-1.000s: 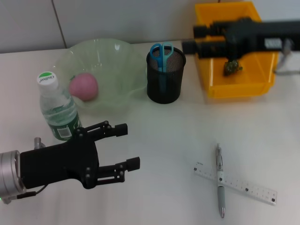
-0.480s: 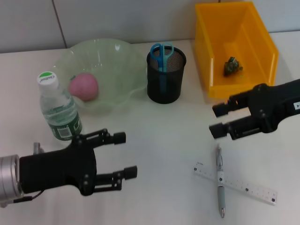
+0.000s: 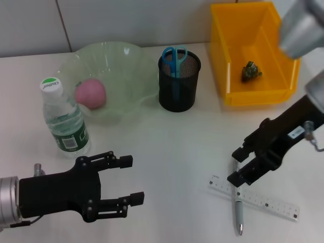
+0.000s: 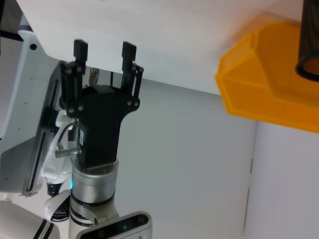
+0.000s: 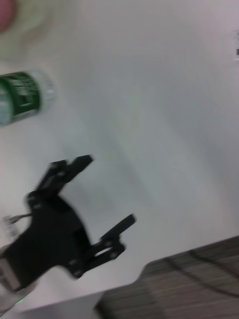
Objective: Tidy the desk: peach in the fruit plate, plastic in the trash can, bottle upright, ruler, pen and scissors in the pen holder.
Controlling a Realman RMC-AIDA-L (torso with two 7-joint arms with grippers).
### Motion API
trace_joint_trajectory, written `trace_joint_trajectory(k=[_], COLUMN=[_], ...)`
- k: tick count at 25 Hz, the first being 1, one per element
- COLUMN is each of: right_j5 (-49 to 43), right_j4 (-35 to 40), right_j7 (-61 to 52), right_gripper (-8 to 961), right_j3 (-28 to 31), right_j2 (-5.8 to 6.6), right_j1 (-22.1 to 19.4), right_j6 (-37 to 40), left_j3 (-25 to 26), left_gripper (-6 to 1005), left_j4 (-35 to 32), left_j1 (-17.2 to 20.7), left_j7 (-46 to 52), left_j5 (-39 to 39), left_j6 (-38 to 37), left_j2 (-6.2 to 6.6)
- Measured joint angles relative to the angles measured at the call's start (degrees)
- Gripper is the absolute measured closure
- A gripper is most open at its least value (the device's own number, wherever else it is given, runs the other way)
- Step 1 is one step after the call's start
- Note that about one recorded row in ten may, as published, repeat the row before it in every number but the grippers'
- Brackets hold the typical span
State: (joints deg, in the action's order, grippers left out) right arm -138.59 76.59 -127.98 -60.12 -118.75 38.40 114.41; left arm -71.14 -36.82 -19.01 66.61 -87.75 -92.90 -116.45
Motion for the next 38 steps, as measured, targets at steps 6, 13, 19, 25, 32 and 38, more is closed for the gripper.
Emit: trace_joint_trajectory(k=[6, 13, 19, 25, 32, 38], right_j5=[-5.11, -6.46, -8.02, -8.01, -7.96, -7.85], right_j4=[-0.43, -2.18, -5.82, -8.25, -10.7, -12.22], right_j7=[-4.55, -7.6, -9.13, -9.14, -9.17, -9.19], right_gripper=[279, 280, 282, 284, 286, 287], right_j3=[-8.96, -17.95, -22.35, -25.77, -27.61, -28.58], right_j2=[-0.17, -0.25, -0.48, -0.53, -0.59, -0.63], right_j1=[1.86, 2.57, 3.62, 4.1, 4.86, 5.27], right_j6=[-4.24, -8.02, -12.77, -15.61, -18.19, -19.93], left_j3=[0.34, 0.39, 0.39, 0.32, 0.39, 0.39], left_gripper=[186, 186, 186, 186, 186, 186], left_j4=[0.27, 0.4, 0.45, 0.44, 0.44, 0.44], left_j1=[0.03, 0.12, 0.28, 0.29, 0.37, 0.47], left_j7=[-0.27, -0.36, -0.42, -0.43, -0.51, -0.52], left_j5=[-0.03, -0.05, -0.05, -0.05, -0.05, -0.05], left_j6=[0.14, 0.38, 0.44, 0.44, 0.23, 0.09], left_j2=[0.0, 0.0, 0.0, 0.0, -0.1, -0.24])
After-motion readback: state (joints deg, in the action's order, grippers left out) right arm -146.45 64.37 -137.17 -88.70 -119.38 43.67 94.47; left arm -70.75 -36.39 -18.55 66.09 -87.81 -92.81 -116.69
